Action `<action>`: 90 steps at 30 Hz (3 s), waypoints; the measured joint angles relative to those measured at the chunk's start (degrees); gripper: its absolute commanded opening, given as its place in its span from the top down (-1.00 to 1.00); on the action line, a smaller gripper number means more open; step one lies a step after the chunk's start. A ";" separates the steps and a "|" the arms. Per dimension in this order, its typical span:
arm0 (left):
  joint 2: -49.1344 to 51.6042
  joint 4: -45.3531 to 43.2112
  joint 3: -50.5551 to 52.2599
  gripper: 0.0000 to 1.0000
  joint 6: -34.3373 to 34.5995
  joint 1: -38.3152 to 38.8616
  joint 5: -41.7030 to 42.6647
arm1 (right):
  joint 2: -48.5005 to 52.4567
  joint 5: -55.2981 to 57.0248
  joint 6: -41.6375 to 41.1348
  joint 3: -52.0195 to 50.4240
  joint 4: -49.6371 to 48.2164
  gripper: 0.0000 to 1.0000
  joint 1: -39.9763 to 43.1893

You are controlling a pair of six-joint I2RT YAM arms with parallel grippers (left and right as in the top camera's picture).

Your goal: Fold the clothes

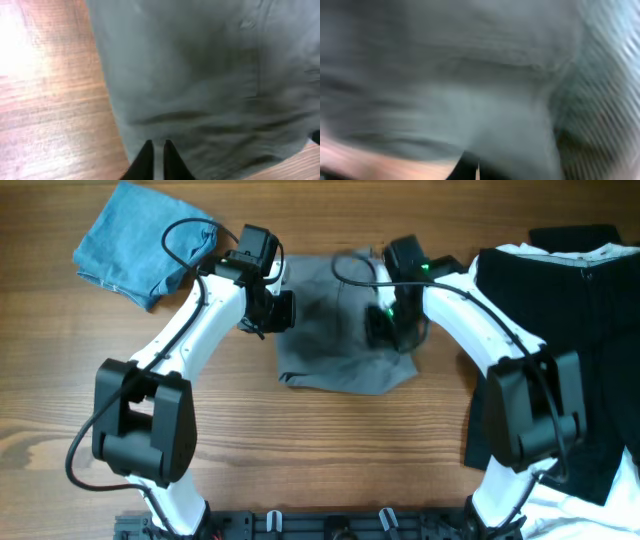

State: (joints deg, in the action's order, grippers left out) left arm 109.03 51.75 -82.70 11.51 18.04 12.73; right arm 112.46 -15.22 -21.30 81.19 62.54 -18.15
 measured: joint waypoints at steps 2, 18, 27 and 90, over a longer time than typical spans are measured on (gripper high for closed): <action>0.00 0.59 0.00 0.70 -0.09 0.00 0.00 | -0.72 7.63 -3.41 -0.37 5.46 0.88 1.27; -0.55 -15.04 19.37 0.26 2.67 4.42 8.00 | 1.90 -2.67 7.02 -7.65 -12.63 0.91 1.75; 0.04 -24.17 17.07 0.41 4.00 -0.98 9.03 | 2.10 -6.21 2.45 -8.41 -8.22 0.91 1.79; 3.82 -12.26 9.73 -1.00 5.27 -14.99 24.26 | -3.30 0.44 8.70 -3.06 -21.97 0.55 1.79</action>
State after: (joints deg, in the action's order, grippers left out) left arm 112.86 39.48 -72.97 16.78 3.05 36.99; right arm 109.16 -14.79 -12.60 78.13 40.58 -16.36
